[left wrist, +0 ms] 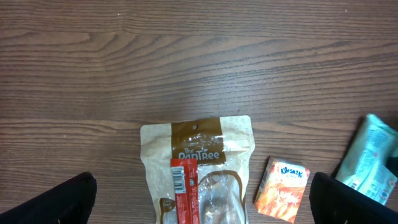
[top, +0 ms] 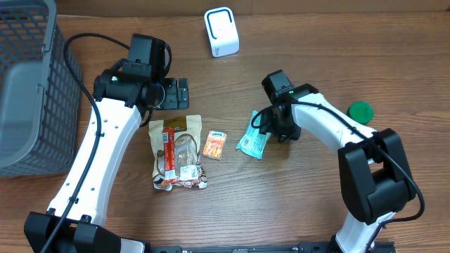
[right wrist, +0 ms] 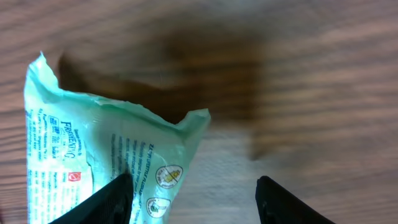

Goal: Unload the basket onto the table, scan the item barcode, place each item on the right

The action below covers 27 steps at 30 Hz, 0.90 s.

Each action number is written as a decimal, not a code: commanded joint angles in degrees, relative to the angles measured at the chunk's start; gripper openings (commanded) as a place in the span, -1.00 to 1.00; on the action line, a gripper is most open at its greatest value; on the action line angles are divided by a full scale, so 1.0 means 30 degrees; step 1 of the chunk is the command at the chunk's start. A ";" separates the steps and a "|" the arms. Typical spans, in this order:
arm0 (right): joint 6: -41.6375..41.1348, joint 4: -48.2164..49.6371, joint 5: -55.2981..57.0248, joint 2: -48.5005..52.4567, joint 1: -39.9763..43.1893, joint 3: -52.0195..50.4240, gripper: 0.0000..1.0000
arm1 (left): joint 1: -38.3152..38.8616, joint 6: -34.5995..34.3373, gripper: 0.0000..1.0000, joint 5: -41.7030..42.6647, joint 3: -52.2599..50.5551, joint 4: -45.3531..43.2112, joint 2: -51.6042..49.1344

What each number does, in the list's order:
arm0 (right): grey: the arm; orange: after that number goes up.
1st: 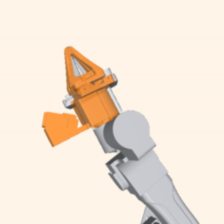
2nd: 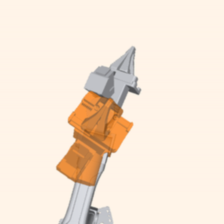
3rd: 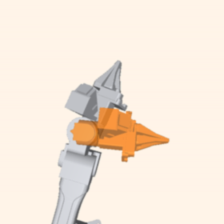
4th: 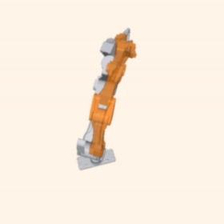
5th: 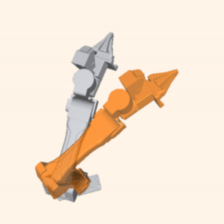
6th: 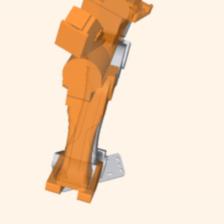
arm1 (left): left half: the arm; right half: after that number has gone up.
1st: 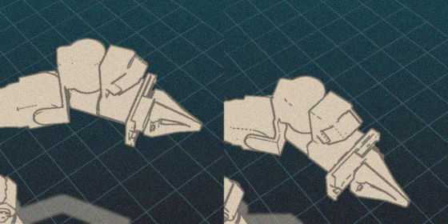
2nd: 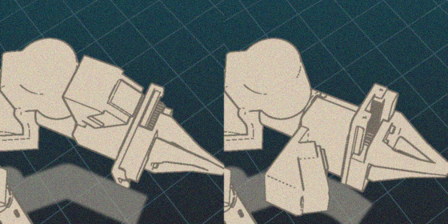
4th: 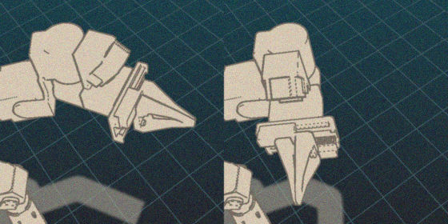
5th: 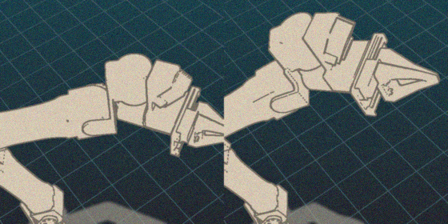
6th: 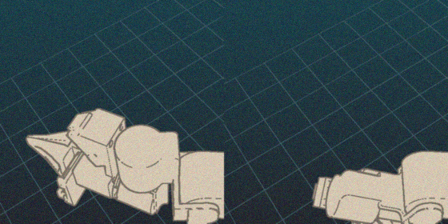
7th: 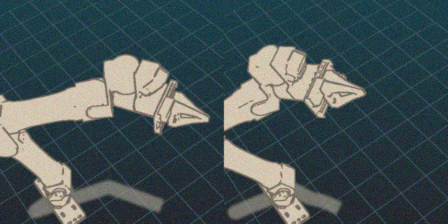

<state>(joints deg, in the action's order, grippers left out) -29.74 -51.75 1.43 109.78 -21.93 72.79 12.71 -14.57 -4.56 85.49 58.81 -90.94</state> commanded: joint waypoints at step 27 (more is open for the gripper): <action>0.0918 -0.5501 -0.2521 -0.5690 0.2623 0.3912 0.78 | 0.0022 0.0138 1.00 -0.0109 0.0255 0.0022 0.0066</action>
<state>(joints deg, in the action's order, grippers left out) -27.40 -68.90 -7.03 92.38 -14.28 83.99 12.71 -14.57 -4.56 85.49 58.81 -90.94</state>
